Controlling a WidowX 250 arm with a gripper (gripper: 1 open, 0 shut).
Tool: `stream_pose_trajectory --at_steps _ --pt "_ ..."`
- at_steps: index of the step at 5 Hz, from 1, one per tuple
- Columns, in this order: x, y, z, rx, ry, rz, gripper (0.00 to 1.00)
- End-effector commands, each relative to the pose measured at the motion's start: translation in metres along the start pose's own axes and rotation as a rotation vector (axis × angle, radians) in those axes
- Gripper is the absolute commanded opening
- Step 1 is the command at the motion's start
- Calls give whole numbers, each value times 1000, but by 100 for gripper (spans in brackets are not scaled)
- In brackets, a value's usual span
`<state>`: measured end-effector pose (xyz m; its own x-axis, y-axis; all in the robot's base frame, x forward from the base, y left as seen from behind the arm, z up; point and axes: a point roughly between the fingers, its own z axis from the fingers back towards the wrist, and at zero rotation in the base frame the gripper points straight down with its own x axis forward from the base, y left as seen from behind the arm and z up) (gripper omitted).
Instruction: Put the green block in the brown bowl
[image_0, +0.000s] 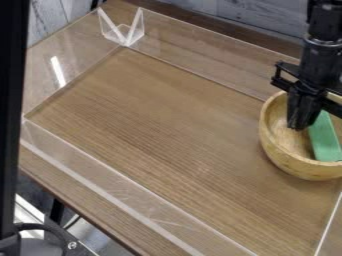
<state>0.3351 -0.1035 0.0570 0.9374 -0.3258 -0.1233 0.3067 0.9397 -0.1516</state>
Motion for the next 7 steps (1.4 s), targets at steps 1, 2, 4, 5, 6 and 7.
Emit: stream_pose_trajectory --at_steps 1,2,4,5,6,7 --pt "3 1 25 2 -72 2 0" --pt "2 2 25 -1 -68 8 0" --pt "1 6 24 -5 -62 20 0" --pt "0 8 24 -8 -59 27 0" --pt "-1 9 24 -10 -56 32 0" --pt "-2 11 25 -13 -54 37 0"
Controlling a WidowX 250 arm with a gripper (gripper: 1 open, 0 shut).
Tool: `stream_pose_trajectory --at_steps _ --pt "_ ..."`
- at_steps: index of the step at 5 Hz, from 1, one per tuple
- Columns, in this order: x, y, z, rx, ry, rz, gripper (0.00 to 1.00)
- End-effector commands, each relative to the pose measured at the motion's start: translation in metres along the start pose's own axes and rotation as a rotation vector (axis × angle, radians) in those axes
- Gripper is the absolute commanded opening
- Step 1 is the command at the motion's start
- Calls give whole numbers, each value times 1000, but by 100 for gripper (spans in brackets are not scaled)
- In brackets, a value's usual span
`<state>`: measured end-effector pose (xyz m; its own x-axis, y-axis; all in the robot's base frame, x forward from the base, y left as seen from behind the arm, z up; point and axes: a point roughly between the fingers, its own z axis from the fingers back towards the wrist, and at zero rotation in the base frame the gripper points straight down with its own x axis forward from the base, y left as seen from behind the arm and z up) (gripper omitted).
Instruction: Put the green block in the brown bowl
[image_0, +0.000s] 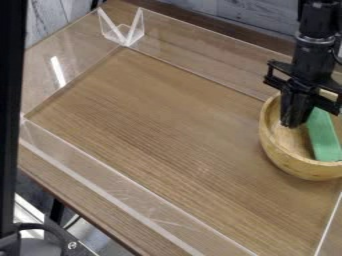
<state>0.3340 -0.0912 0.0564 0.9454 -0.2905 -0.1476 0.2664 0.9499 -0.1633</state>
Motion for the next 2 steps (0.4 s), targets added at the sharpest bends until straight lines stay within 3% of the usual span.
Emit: stream_pose_trajectory --at_steps 1,2 --pt "2 0 25 0 -72 1 0" --pt "1 2 25 -3 -69 7 0"
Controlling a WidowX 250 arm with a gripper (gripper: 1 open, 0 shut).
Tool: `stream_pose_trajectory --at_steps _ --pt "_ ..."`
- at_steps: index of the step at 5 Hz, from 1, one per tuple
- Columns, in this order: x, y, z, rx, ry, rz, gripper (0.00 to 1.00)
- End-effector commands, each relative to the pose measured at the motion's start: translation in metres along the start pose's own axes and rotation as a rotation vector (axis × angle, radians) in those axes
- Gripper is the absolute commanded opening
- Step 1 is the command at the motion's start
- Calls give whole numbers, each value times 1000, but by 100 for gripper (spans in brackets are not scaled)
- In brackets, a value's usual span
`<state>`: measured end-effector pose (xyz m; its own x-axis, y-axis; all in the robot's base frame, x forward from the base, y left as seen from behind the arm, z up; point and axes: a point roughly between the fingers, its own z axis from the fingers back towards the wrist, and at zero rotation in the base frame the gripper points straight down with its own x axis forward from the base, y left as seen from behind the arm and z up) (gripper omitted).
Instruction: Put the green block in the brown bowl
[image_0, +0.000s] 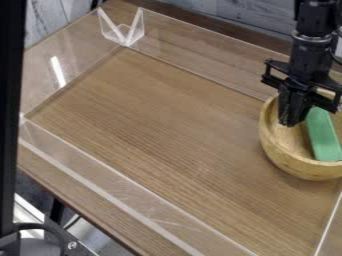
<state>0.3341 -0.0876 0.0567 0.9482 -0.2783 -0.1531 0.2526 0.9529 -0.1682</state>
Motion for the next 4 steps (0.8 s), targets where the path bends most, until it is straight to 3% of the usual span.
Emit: stream_pose_trajectory --at_steps 1,4 --pt "2 0 24 0 -69 -1 0" --pt "0 4 22 -9 -57 14 0"
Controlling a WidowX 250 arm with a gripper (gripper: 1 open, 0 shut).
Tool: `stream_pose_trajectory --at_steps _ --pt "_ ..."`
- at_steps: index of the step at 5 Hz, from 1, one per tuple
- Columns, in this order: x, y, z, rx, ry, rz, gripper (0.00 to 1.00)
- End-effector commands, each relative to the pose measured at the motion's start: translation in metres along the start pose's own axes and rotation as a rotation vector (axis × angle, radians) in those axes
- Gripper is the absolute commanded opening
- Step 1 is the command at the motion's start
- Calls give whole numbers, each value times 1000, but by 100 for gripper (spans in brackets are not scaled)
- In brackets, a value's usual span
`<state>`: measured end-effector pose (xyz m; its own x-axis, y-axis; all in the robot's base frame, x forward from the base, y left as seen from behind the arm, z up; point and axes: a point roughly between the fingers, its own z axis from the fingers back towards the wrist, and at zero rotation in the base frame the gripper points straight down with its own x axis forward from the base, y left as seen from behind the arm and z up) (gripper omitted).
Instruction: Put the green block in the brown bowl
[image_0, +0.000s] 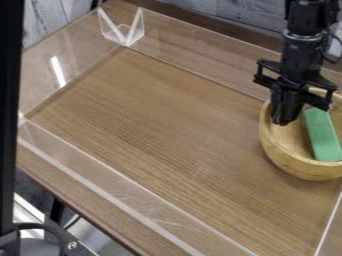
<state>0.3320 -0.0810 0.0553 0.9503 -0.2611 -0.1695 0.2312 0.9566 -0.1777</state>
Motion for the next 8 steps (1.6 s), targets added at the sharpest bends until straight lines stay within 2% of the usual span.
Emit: stream_pose_trajectory --at_steps 1,3,5,6,7,8 --pt "2 -1 23 0 -65 1 100" --pt "0 0 26 -4 -61 17 100" --pt "-8 2 53 -1 -114 35 100" --pt "-16 7 73 3 -159 52 100" --pt "-28 17 103 12 -221 77 100" --pt "-22 13 91 16 -211 72 0"
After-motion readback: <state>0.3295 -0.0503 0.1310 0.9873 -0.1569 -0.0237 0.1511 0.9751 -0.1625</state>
